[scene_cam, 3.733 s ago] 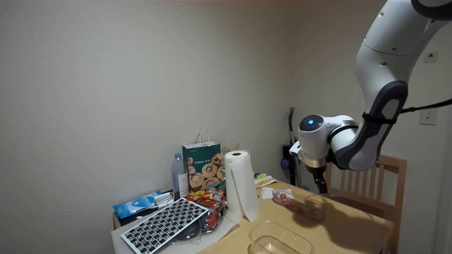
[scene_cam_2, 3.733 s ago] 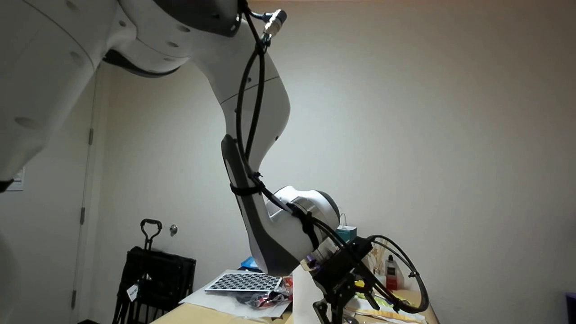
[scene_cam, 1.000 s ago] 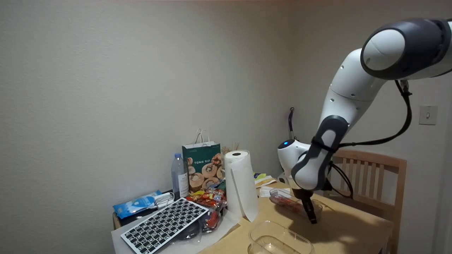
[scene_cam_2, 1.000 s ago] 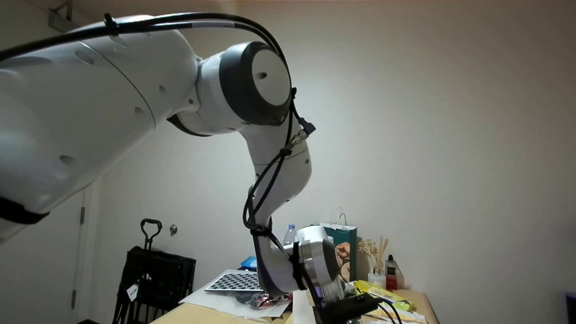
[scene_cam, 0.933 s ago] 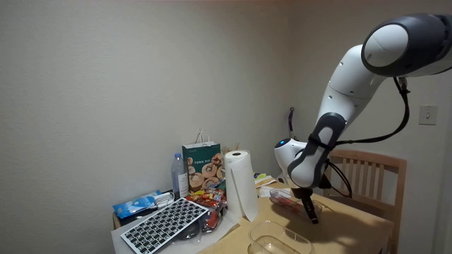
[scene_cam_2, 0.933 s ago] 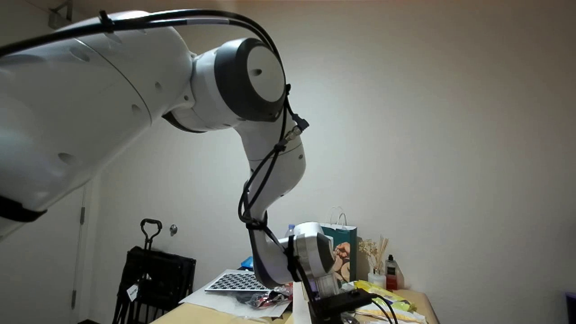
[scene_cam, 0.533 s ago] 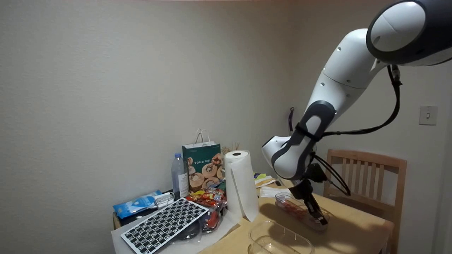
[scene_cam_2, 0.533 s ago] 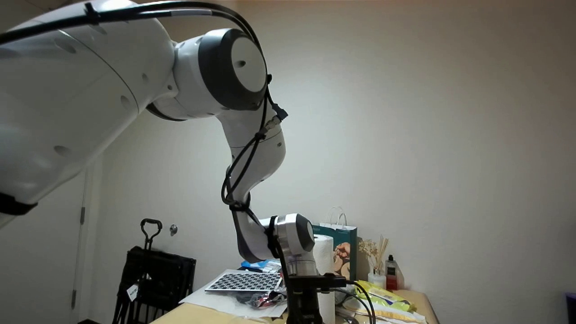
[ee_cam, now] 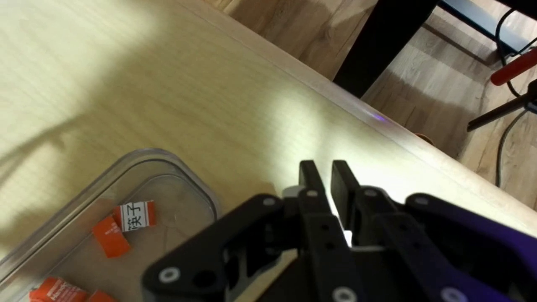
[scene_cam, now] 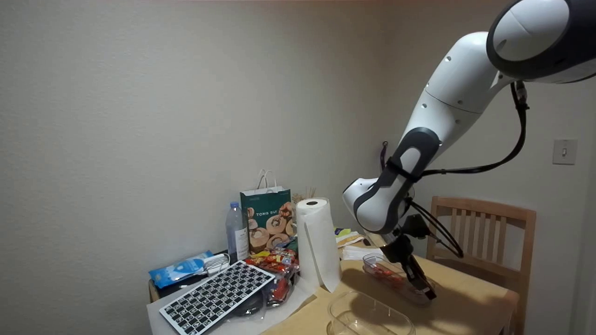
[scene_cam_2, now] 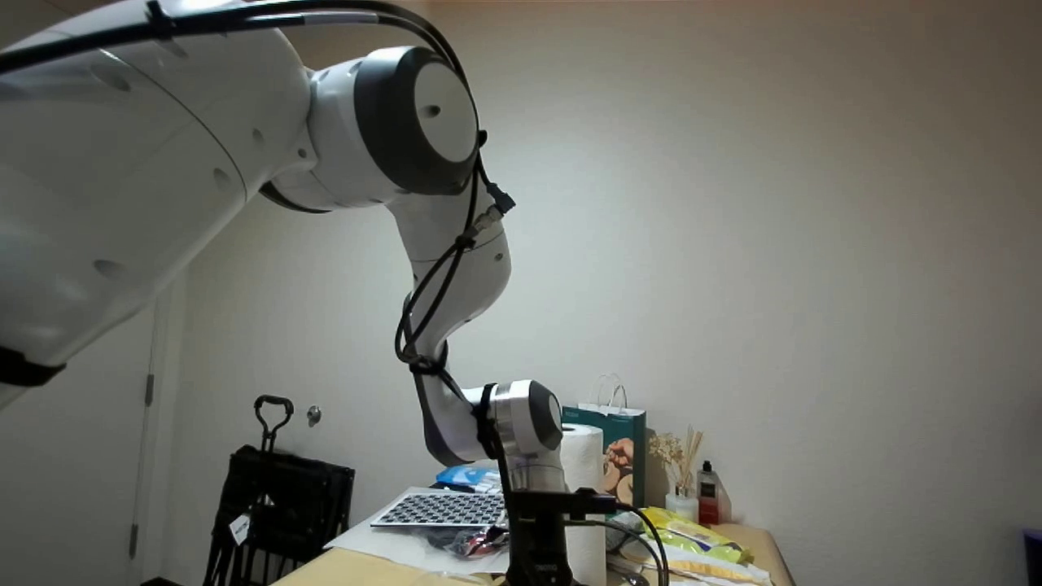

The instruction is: Pour the content from one plastic container to another

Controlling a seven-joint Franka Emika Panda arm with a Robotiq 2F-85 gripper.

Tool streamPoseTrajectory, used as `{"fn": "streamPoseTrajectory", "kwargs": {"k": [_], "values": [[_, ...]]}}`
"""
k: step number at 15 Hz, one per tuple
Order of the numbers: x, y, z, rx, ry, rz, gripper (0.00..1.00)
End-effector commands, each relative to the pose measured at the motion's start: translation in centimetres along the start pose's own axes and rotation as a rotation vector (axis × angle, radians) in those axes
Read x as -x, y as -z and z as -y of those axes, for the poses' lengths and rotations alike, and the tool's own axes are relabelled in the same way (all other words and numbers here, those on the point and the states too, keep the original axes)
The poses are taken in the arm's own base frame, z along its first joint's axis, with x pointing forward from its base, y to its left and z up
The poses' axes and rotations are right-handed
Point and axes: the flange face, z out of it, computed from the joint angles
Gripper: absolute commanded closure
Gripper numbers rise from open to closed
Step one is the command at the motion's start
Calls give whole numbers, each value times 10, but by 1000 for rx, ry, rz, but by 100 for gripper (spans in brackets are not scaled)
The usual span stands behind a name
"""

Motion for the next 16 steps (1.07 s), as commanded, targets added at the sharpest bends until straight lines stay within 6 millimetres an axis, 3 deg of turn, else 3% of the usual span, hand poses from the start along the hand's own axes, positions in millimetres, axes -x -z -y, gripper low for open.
{"fn": "streamPoseTrajectory", "kwargs": {"k": [1, 4, 9, 12, 13, 14, 16], "values": [[8, 5, -6, 4, -19, -28, 53], [32, 9, -21, 13, -180, -39, 34], [94, 14, -52, 2, -446, -69, 3], [131, 6, -71, -13, -604, -97, 0], [135, -5, -77, -20, -655, -109, 0], [119, 8, -79, -4, -567, -73, 0], [132, -3, -86, -13, -619, -87, 0]]}}
